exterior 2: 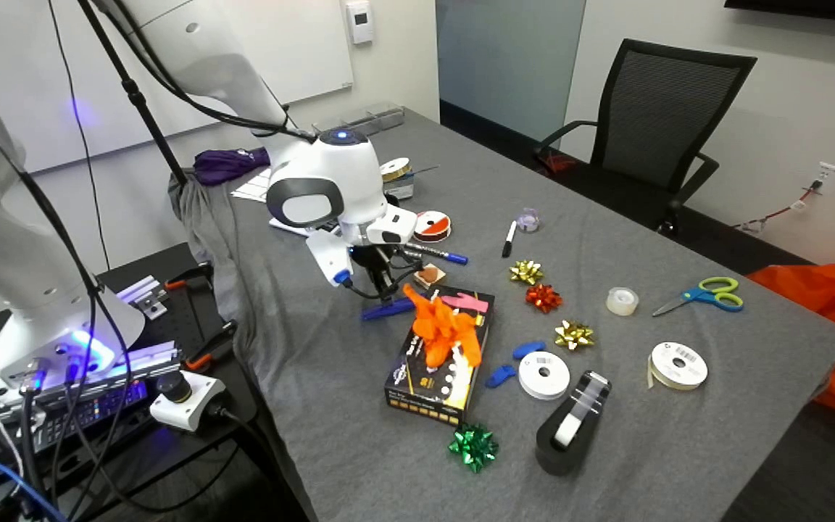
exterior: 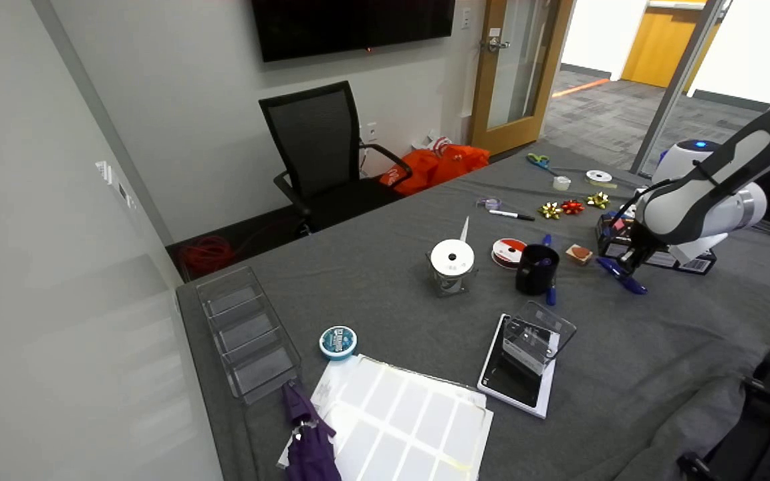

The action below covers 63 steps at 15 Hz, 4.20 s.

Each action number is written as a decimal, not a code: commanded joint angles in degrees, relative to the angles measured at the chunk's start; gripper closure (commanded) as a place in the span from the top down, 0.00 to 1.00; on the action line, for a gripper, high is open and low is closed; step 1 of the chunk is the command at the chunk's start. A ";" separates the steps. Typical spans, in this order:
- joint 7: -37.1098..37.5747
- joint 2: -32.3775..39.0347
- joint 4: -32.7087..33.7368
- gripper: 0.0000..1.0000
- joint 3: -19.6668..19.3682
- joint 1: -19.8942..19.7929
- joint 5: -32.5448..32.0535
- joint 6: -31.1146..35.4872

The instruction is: Move the black cup forward and place the purple marker first then the blue blade cutter

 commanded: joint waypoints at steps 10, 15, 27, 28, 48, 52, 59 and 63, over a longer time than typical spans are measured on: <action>1.52 0.03 -0.31 0.81 -1.20 -0.83 -2.35 1.43; 2.10 1.07 0.33 1.00 -1.52 -0.81 -2.07 1.57; 1.05 3.09 1.22 0.42 4.74 -5.58 1.97 1.29; 1.02 3.15 1.28 0.34 5.00 -5.82 2.08 1.28; -4.64 -13.27 -4.10 0.11 6.52 -4.44 7.83 -14.81; -0.96 -16.32 -4.38 0.11 6.48 -0.68 10.71 -20.31; 18.91 -21.81 -1.24 0.11 6.82 10.16 10.33 -35.37; 31.58 -20.77 4.79 0.11 6.74 14.14 10.58 -42.37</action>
